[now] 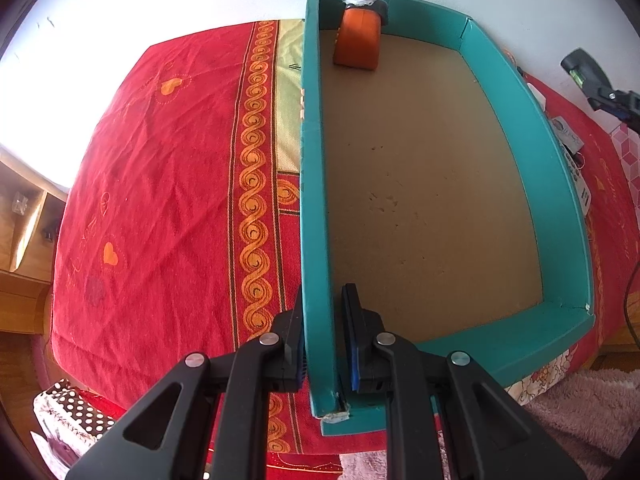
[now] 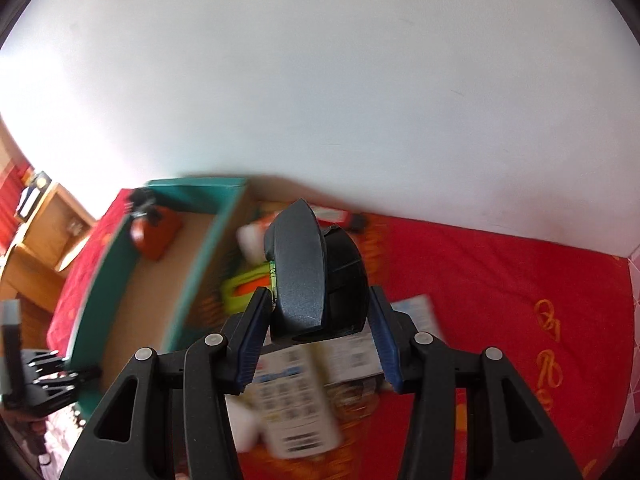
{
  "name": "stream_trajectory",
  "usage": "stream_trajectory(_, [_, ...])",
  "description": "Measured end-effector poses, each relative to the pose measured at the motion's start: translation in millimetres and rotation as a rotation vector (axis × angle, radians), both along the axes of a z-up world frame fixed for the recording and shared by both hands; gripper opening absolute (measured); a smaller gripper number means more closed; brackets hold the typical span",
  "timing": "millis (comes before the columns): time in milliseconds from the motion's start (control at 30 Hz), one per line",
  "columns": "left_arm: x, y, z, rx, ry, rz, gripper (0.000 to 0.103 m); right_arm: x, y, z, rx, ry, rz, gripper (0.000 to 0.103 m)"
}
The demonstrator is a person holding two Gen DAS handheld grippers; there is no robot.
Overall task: Organize objects
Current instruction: 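Lower the tape dispenser into the tray beside the figurine and release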
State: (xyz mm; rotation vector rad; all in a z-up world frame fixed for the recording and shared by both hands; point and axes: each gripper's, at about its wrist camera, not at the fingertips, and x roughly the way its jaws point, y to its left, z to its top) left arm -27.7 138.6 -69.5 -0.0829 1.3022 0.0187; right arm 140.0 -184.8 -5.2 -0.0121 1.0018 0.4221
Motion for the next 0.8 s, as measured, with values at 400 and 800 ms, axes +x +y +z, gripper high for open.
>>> stream_trajectory(400, [4, -2, -2, 0.0, -0.002, -0.003, 0.014, -37, 109, 14, 0.023, 0.055, 0.234, 0.05])
stream_trajectory(800, [5, -3, -2, -0.001, -0.003, -0.003, 0.014, -36, 195, -36, 0.005, 0.19, 0.323, 0.05])
